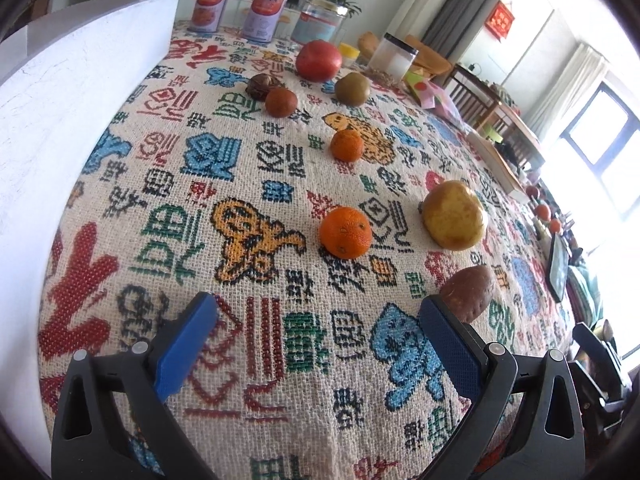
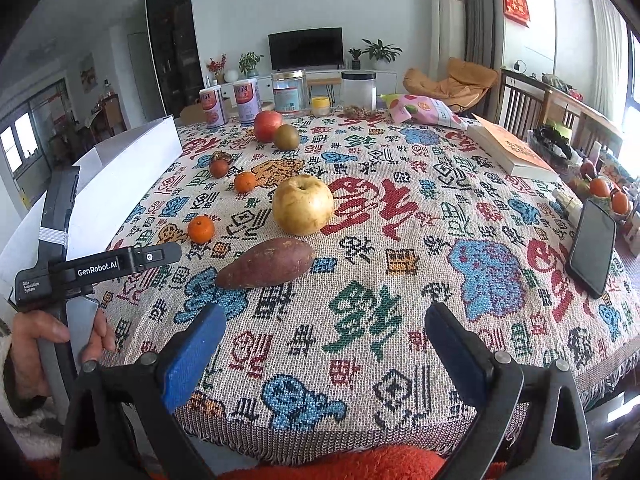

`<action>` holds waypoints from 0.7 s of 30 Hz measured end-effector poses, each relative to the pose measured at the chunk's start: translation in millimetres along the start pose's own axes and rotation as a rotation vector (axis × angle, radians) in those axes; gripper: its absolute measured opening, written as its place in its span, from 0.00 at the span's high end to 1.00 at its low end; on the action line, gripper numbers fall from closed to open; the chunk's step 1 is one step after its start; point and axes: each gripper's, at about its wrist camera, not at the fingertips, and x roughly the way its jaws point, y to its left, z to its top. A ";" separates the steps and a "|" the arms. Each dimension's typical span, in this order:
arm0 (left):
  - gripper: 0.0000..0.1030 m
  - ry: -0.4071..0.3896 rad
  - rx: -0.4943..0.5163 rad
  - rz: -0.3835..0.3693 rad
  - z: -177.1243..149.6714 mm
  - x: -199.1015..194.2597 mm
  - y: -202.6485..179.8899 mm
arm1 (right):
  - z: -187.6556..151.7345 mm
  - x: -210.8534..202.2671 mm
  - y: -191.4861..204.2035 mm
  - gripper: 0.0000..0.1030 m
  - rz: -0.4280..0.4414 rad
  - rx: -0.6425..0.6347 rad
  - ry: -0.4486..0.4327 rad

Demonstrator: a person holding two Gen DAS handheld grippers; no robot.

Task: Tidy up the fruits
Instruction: 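Grasp the tangerine with the left tool while the right tool grasps the yellow apple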

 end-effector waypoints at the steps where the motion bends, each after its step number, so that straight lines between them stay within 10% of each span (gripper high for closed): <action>1: 0.02 0.005 0.015 0.021 3.4 1.1 -3.8 | -0.1 -0.4 1.1 0.03 -0.011 -0.004 -0.007; 8: 0.05 0.050 0.108 0.085 33.3 30.3 -30.5 | -2.9 0.4 14.9 0.03 -0.090 -0.064 -0.017; 13: 0.41 0.045 0.246 0.181 29.0 47.1 -41.7 | -4.9 -3.0 8.0 0.03 -0.102 -0.030 -0.038; 15: 0.71 0.028 0.299 0.201 25.7 43.2 -44.0 | -5.6 -3.9 3.6 0.03 -0.103 -0.008 -0.042; 21: 0.71 -0.005 0.225 0.104 19.0 2.0 -26.1 | -5.5 -0.1 1.0 0.03 -0.103 0.011 -0.021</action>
